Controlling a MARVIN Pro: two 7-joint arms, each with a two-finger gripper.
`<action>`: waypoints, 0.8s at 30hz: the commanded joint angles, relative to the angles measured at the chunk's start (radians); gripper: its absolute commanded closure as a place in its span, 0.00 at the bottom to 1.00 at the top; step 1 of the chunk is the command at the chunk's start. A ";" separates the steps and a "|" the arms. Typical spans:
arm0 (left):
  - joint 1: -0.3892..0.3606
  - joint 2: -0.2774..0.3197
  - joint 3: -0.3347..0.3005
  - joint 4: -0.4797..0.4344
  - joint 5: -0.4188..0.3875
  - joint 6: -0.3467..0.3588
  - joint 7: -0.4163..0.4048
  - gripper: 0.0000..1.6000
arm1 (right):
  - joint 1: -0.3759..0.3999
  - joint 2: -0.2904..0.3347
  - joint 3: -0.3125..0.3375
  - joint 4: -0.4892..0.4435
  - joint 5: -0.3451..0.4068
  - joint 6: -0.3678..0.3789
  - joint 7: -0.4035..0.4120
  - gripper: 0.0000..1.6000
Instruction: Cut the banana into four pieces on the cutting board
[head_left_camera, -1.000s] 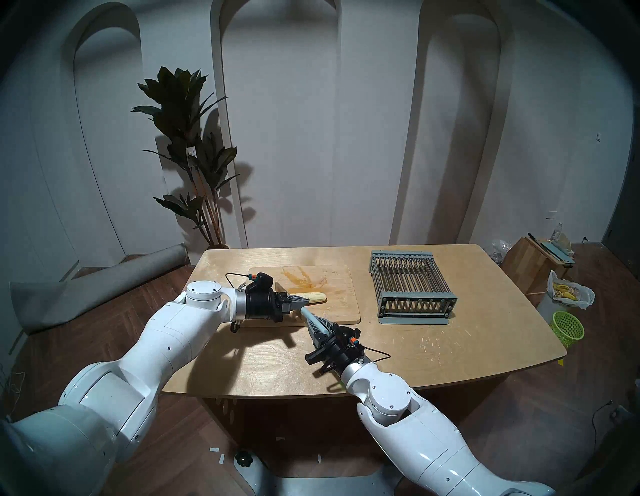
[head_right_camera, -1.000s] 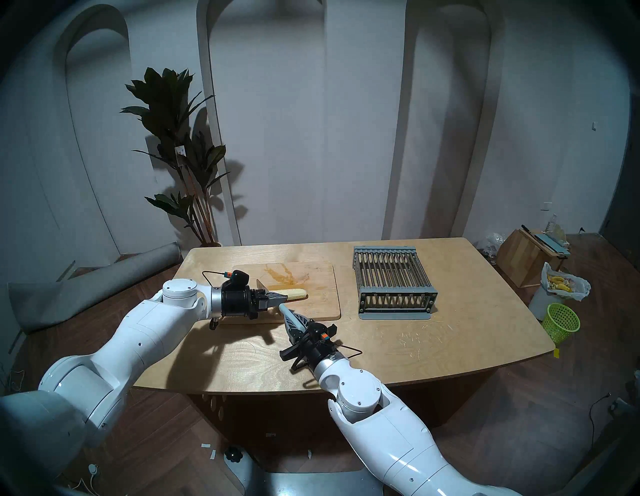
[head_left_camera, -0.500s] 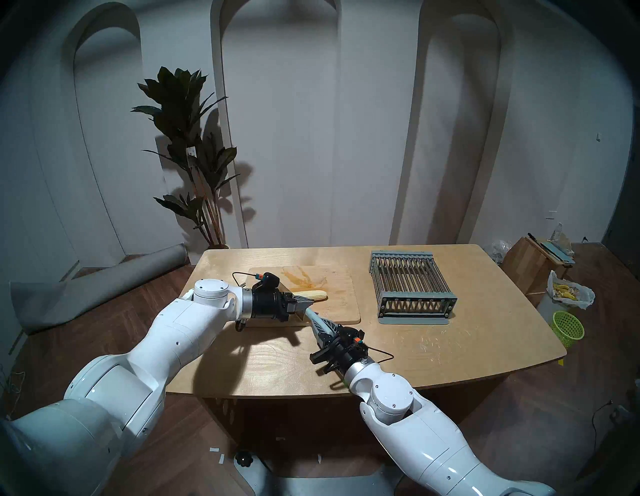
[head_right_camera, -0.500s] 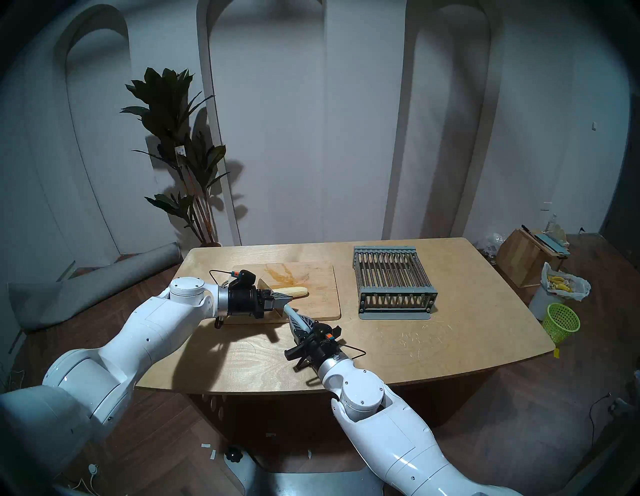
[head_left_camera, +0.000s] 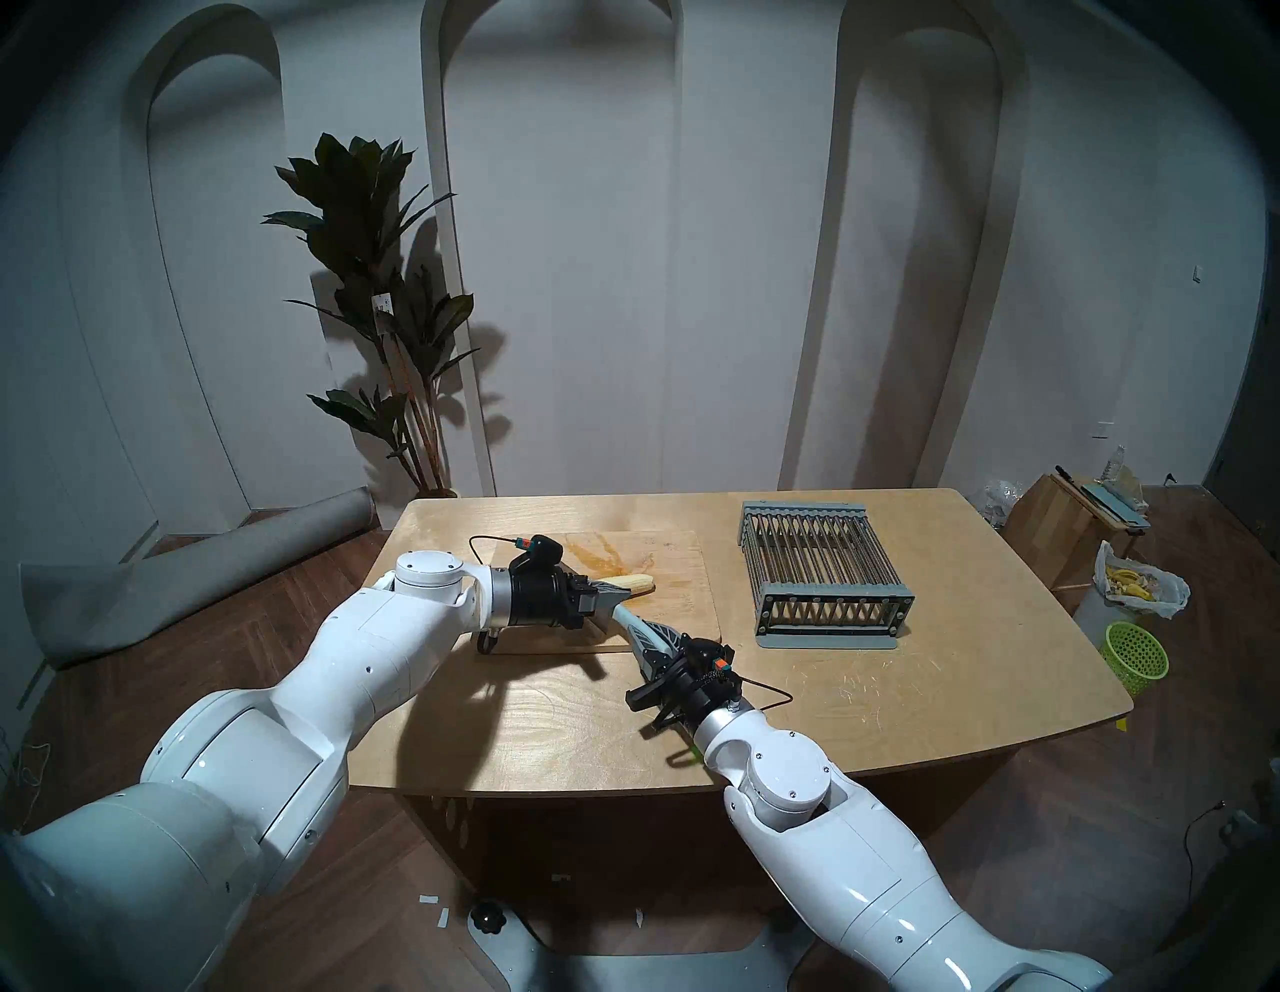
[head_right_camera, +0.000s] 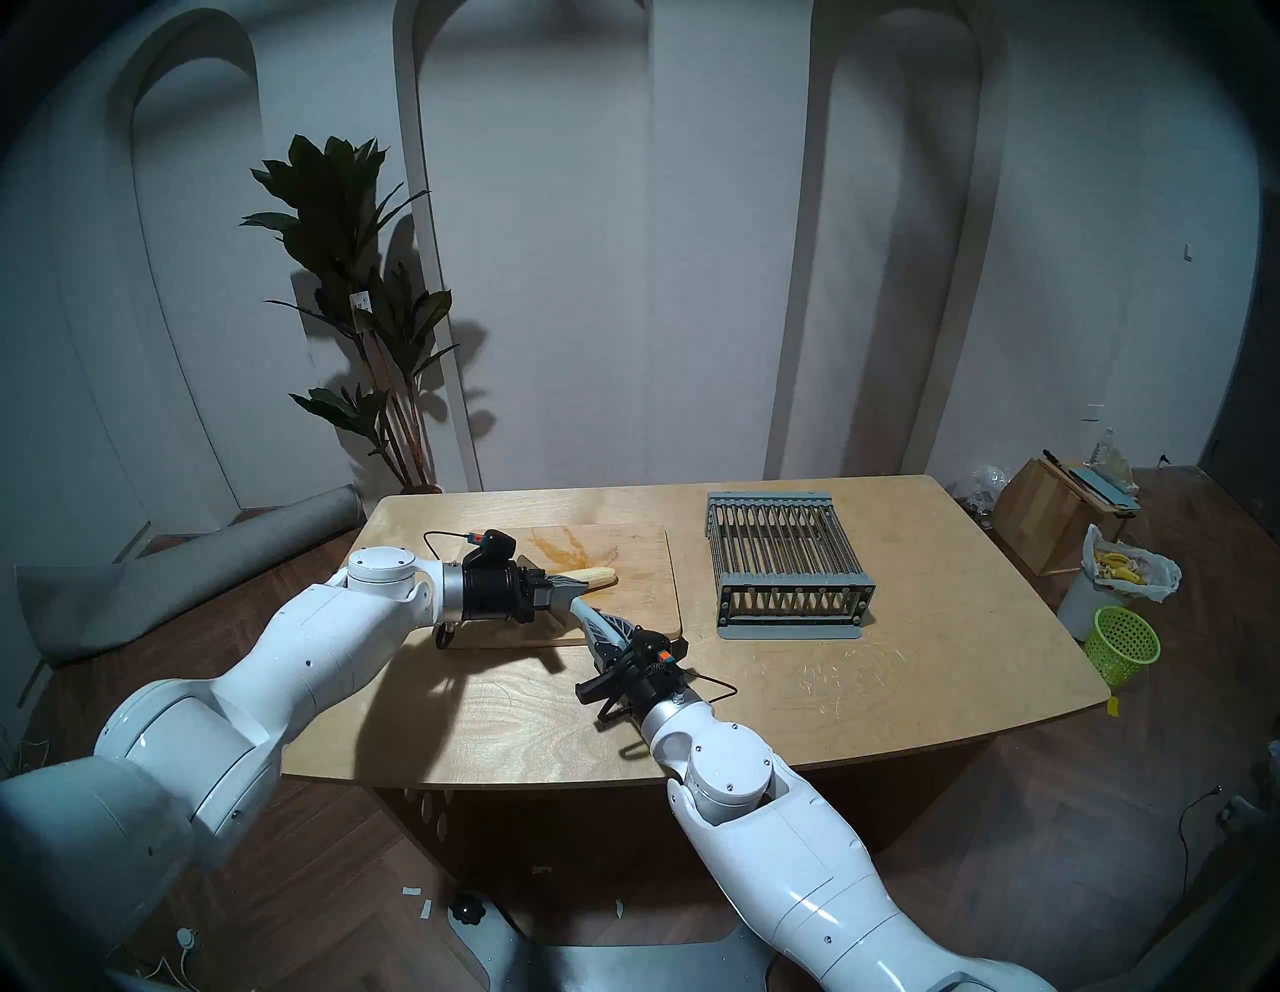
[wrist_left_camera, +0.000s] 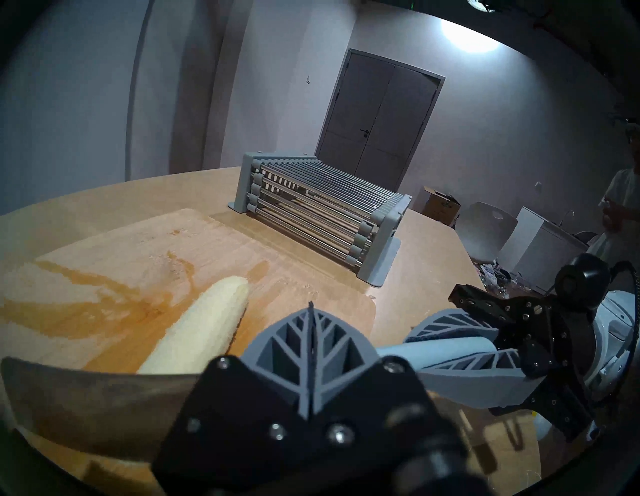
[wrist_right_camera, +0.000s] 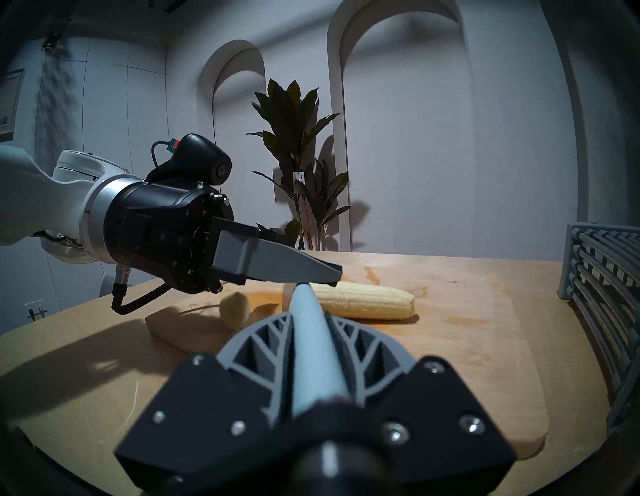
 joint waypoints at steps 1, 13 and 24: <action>-0.060 0.025 -0.046 0.003 -0.031 -0.005 -0.010 1.00 | 0.061 -0.012 0.001 -0.050 -0.020 -0.027 0.005 1.00; -0.087 0.057 -0.122 -0.031 -0.083 -0.006 -0.041 1.00 | 0.058 -0.006 -0.008 -0.085 -0.072 -0.045 -0.007 1.00; -0.022 0.070 -0.123 -0.154 -0.093 0.028 -0.053 1.00 | -0.017 0.026 0.008 -0.171 -0.103 -0.038 -0.062 1.00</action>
